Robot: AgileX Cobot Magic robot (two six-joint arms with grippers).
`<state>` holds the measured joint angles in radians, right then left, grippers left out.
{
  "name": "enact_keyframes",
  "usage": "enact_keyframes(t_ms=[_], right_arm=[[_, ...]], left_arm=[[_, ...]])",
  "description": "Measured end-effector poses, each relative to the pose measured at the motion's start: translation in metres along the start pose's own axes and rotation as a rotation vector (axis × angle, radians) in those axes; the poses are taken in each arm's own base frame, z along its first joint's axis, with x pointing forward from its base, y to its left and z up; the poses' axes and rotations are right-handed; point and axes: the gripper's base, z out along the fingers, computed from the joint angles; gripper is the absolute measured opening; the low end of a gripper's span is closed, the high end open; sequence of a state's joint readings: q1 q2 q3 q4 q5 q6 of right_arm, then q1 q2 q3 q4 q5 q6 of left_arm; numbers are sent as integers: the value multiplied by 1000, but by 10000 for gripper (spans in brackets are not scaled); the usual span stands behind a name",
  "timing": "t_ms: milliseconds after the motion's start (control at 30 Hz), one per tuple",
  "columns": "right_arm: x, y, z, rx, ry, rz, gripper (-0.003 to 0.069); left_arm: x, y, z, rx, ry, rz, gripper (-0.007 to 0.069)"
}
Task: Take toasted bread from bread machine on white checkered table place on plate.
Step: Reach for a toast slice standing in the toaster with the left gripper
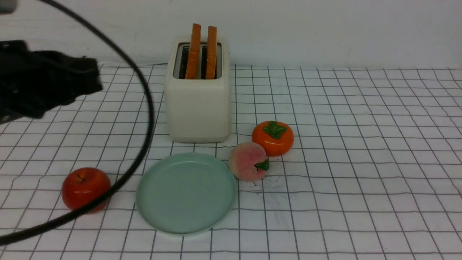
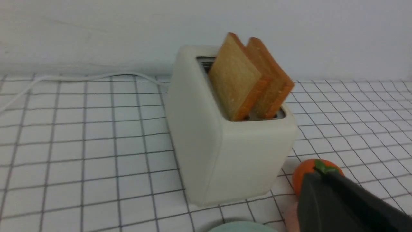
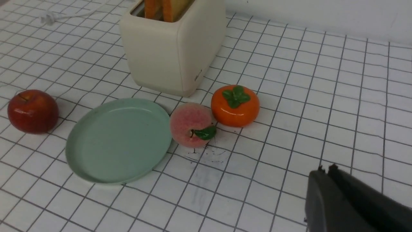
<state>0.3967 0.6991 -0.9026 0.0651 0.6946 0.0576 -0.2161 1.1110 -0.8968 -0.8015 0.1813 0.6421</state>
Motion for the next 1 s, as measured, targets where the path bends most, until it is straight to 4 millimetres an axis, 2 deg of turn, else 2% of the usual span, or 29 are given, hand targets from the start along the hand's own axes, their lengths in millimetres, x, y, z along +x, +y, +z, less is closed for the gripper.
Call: enact_keyframes(t_ms=[33, 67, 133, 233, 267, 300, 333, 367, 400, 433, 467, 567, 700, 1000], right_arm=[[0, 0, 0, 0, 0, 0, 0], [0, 0, 0, 0, -2, 0, 0], [-1, 0, -1, -2, -4, 1, 1], [-2, 1, -1, -10, -9, 10, 3], [-2, 2, -2, -15, -9, 16, 3], [-2, 2, -2, -15, -9, 16, 3], [-2, 2, -2, -18, -9, 18, 3], [-2, 2, -2, -18, -9, 18, 4], [-2, 2, -2, -18, -9, 18, 6], [-2, 2, -2, -18, -9, 18, 8], [-2, 2, -2, -18, -9, 18, 8], [-2, 2, -2, -18, -9, 18, 13], [-3, 2, -2, -19, -19, 19, 14], [-6, 2, -2, -23, -49, 22, 15]], left_arm=[[0, -1, 2, 3, 1, 9, -13], [-3, -9, 18, 23, 6, 47, -13], [-4, -14, 36, 31, 13, 85, -13], [-1, -17, 68, 34, 47, 112, 11], [0, -17, 82, 35, 63, 115, 43], [2, -16, 87, 33, 74, 114, 55], [6, -15, 105, 31, 99, 113, 108], [5, -15, 105, 32, 94, 113, 116], [11, -13, 124, 24, 117, 112, 190], [13, -12, 134, 16, 121, 112, 232], [13, -11, 136, 14, 121, 111, 232], [18, -7, 164, -12, 120, 113, 350], [24, -4, 186, -20, 128, 113, 407], [27, 2, 209, -74, 82, 136, 415]])
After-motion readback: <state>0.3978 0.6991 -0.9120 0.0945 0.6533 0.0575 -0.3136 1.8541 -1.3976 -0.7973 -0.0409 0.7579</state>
